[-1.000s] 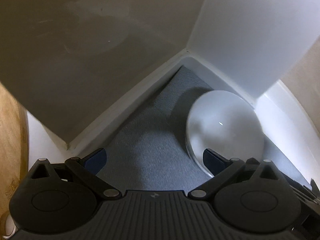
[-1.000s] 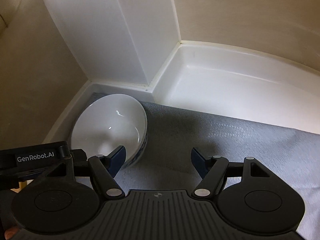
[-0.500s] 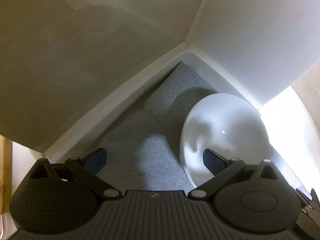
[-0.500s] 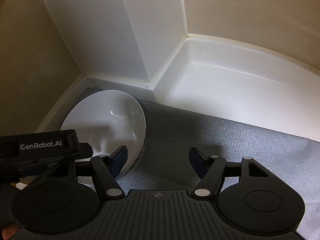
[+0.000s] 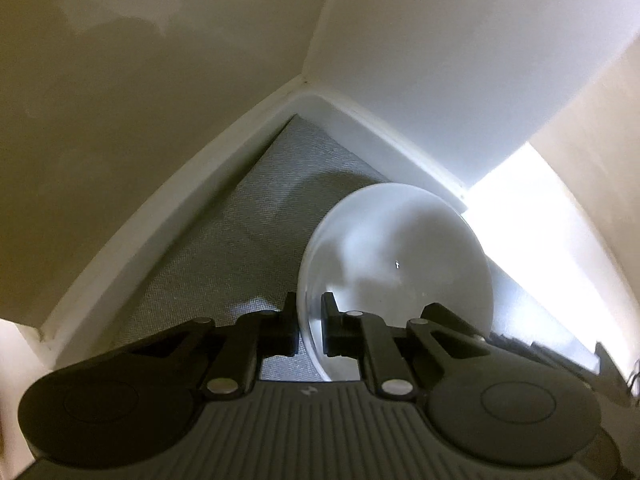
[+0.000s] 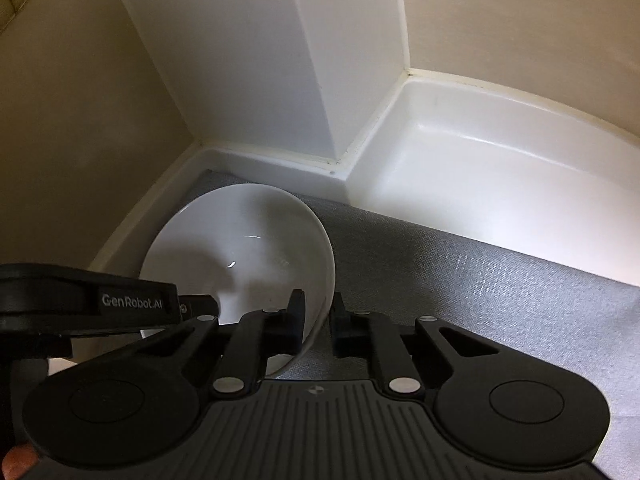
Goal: Organize plates and bowls
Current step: 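Close both tools on the rim of the blue-patterned white bowl, then lift the blue-patterned bowl with both tools and carry it over the teal bowl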
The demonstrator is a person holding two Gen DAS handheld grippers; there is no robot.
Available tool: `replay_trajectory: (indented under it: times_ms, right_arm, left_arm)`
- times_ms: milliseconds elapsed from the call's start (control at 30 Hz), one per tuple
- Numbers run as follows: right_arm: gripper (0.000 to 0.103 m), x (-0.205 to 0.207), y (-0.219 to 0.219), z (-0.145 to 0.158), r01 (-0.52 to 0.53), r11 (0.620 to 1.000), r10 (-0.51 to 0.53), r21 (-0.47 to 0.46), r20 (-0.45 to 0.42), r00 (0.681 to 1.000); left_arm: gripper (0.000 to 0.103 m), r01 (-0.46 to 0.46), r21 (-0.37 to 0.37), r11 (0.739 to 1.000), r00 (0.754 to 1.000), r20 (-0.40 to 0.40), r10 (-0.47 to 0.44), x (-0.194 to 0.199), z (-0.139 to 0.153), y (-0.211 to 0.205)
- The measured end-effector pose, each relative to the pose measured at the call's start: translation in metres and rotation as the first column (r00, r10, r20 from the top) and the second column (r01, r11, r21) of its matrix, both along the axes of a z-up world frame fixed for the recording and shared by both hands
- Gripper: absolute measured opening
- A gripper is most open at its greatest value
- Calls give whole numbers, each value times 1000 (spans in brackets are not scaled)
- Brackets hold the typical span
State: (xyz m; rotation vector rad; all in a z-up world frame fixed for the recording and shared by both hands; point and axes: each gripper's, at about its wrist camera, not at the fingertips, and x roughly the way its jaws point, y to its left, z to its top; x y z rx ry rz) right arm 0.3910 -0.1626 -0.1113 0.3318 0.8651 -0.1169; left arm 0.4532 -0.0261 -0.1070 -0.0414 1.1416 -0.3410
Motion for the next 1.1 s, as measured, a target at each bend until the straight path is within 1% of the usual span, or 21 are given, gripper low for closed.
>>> replay_trajectory:
  times_ms: [100, 333, 500, 633, 767, 1100]
  right_arm:
    - [13, 1, -1, -1, 7, 1000, -7, 12, 0, 1000]
    - [13, -1, -3, 1, 17, 1000, -17, 23, -6, 1000]
    - [13, -6, -3, 8, 22, 1000, -22, 20, -2, 1000]
    - [13, -15, -2, 19, 29, 1000, -29, 13, 18, 999]
    - [13, -27, 3, 32, 31, 1000, -31, -3, 39, 999]
    - [14, -84, 34, 73, 46, 997, -40, -55, 104, 994]
  left_arm:
    - [11, 13, 12, 1000, 1000, 7, -13, -1, 2, -1]
    - [10, 24, 9, 1000, 1000, -1, -24, 1, 4, 3]
    - [11, 39, 3, 999, 999, 15, -39, -3, 12, 2]
    - [11, 51, -10, 999, 998, 37, -50, -11, 22, 3]
    - [11, 66, -20, 998, 996, 61, -65, -22, 38, 13]
    - [11, 126, -44, 991, 985, 128, -120, -56, 81, 39]
